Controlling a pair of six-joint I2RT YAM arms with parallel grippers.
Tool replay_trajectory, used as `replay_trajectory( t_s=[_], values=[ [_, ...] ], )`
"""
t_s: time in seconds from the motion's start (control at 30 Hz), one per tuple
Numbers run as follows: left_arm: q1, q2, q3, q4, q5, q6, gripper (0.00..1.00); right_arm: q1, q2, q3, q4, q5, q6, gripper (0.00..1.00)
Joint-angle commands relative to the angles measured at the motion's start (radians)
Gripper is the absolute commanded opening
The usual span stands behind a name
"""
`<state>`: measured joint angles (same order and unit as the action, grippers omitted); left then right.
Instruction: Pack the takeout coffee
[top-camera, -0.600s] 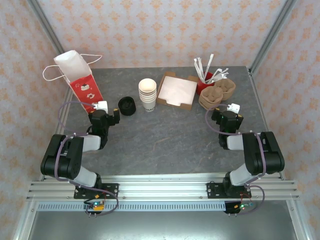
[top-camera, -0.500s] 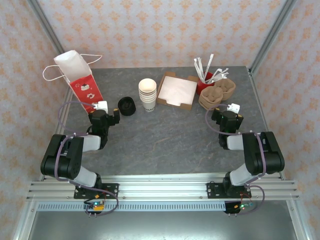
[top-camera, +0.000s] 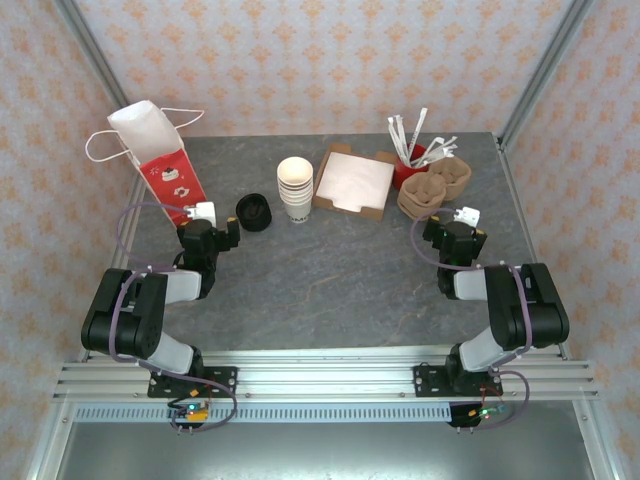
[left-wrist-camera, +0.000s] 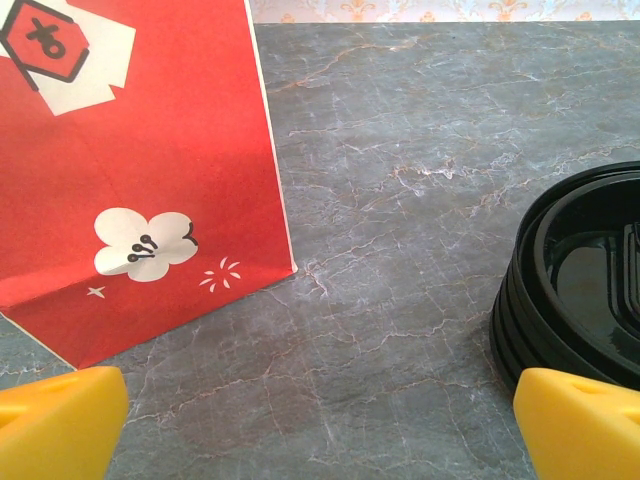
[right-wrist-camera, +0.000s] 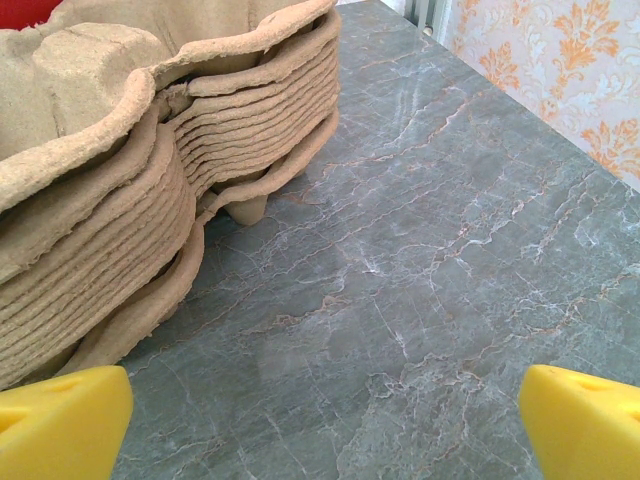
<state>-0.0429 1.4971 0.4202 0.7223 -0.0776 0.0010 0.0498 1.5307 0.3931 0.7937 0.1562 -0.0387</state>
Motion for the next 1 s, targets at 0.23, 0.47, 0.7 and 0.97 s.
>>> replay_trajectory(
  t_s=[0.23, 0.47, 0.7, 0.97],
  values=[
    [0.008, -0.008, 0.019, -0.006, 0.007, 0.009, 1.00, 0.001, -0.007, 0.018, 0.001, -0.004, 0.011, 0.99],
    [0.006, -0.095, 0.060, -0.161, -0.028, -0.001, 1.00, 0.005, -0.086, 0.019, -0.060, 0.078, 0.035, 0.99],
    [0.005, -0.341, 0.195, -0.582, -0.004, -0.235, 1.00, 0.006, -0.498, 0.052, -0.450, 0.297, 0.284, 1.00],
    [-0.176, -0.397, 0.473, -0.921, 0.161, -0.388, 0.94, 0.162, -0.649, 0.255, -0.743, 0.003, 0.337, 0.91]
  ],
)
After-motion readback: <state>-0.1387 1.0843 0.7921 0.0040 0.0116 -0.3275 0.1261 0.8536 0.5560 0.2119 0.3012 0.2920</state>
